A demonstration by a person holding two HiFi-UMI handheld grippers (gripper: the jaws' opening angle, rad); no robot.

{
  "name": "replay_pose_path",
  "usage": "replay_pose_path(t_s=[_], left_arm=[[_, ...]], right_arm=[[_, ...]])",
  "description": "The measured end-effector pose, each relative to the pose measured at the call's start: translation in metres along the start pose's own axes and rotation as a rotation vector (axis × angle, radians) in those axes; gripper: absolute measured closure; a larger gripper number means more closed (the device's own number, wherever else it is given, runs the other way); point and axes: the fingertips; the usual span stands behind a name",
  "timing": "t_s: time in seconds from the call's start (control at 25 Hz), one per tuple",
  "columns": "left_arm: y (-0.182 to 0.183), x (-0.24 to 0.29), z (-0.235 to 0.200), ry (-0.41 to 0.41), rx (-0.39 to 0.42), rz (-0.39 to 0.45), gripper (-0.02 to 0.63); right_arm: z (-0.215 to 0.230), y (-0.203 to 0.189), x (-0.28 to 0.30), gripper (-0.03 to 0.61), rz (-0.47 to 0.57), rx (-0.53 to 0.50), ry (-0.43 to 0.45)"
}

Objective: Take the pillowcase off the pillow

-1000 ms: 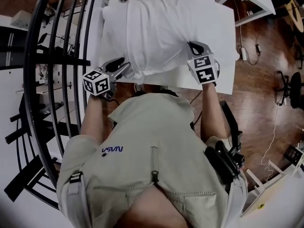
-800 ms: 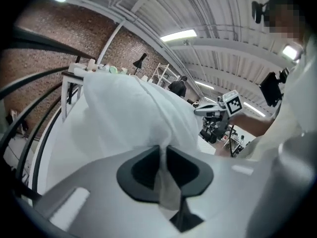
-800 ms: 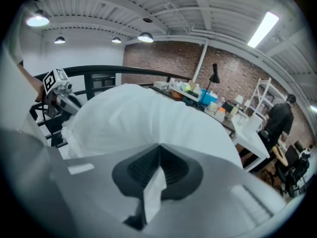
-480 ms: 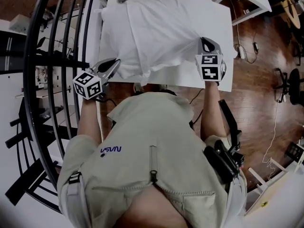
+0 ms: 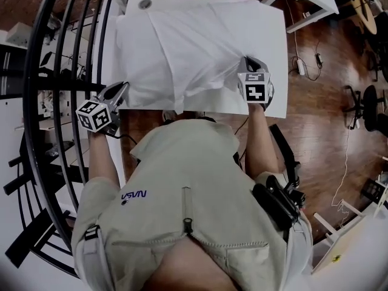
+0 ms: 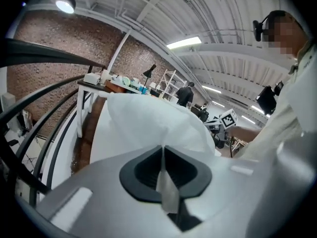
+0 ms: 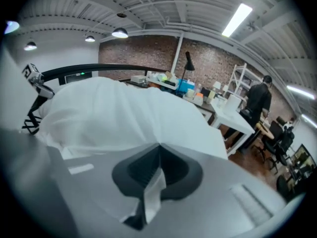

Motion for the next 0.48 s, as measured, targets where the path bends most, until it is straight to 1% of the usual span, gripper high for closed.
replay_pose_path(t_s=[0.08, 0.16, 0.2, 0.24, 0.28, 0.32, 0.36, 0.44, 0.48], left_arm=[[-0.012, 0.002, 0.001, 0.011, 0.005, -0.023, 0.586], [-0.009, 0.001, 0.005, 0.014, 0.031, -0.037, 0.563], [-0.004, -0.003, 0.01, 0.006, 0.044, -0.039, 0.544], [0.003, -0.009, 0.015, -0.007, 0.058, -0.035, 0.525], [0.012, -0.016, 0.02, -0.022, 0.074, -0.026, 0.522], [0.024, -0.021, 0.023, -0.031, 0.095, -0.013, 0.521], [0.036, -0.024, 0.023, -0.028, 0.121, -0.002, 0.503], [0.064, -0.025, 0.019, 0.005, 0.169, 0.028, 0.421], [0.078, -0.022, 0.017, 0.023, 0.176, 0.054, 0.381]], right_arm=[[-0.012, -0.004, -0.005, 0.575, 0.013, 0.013, 0.069], [-0.014, 0.001, -0.013, 0.57, 0.045, 0.063, 0.15], [-0.015, 0.006, -0.021, 0.555, 0.07, 0.091, 0.191], [-0.015, 0.013, -0.03, 0.524, 0.102, 0.113, 0.227], [-0.014, 0.02, -0.038, 0.504, 0.136, 0.128, 0.254], [-0.011, 0.028, -0.044, 0.49, 0.168, 0.138, 0.271], [-0.007, 0.035, -0.048, 0.472, 0.196, 0.146, 0.279], [0.005, 0.05, -0.049, 0.466, 0.241, 0.161, 0.278], [0.012, 0.059, -0.048, 0.466, 0.259, 0.162, 0.272]])
Point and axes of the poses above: the fingertips, and each gripper's own axes: x forward along the fingers, z to its right, y out of its top, and after that the axes turned 6 degrees about -y, right-handed
